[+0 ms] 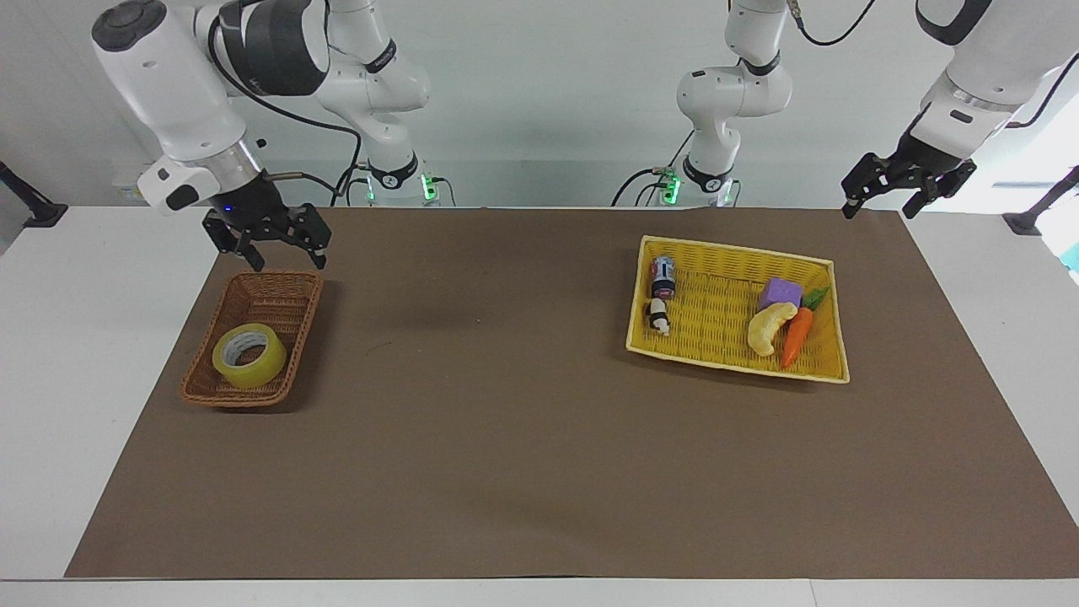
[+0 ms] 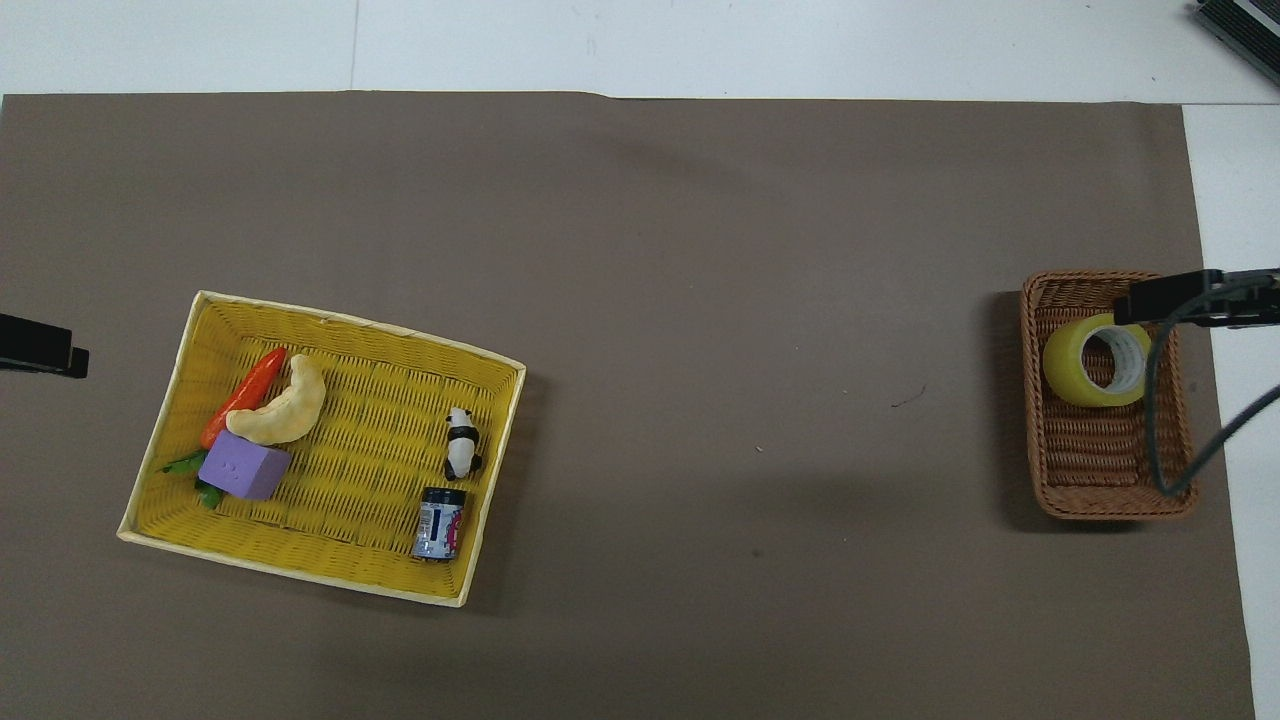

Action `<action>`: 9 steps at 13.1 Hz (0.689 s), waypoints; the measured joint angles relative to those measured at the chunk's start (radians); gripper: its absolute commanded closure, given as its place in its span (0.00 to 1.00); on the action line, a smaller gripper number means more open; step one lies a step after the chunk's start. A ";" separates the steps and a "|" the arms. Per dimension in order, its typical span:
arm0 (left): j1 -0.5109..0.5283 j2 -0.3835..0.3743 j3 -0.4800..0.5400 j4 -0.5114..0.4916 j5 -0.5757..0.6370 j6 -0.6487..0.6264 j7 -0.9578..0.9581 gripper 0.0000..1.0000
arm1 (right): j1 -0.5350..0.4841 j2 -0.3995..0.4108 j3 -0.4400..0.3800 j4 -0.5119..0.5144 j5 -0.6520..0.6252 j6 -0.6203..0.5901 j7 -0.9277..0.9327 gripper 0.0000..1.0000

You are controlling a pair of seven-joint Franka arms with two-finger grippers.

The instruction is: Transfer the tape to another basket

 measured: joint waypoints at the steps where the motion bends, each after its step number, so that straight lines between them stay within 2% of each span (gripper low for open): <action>1: 0.000 0.000 0.000 0.000 0.000 0.000 0.000 0.00 | 0.000 -0.013 0.001 0.023 -0.012 -0.045 0.006 0.00; 6: 0.000 0.000 0.000 0.000 0.000 0.000 0.000 0.00 | 0.002 -0.031 0.066 0.037 -0.035 -0.110 0.121 0.00; 9: 0.000 0.000 0.000 0.000 0.000 0.000 0.000 0.00 | -0.004 -0.031 0.052 0.037 -0.035 -0.122 0.121 0.00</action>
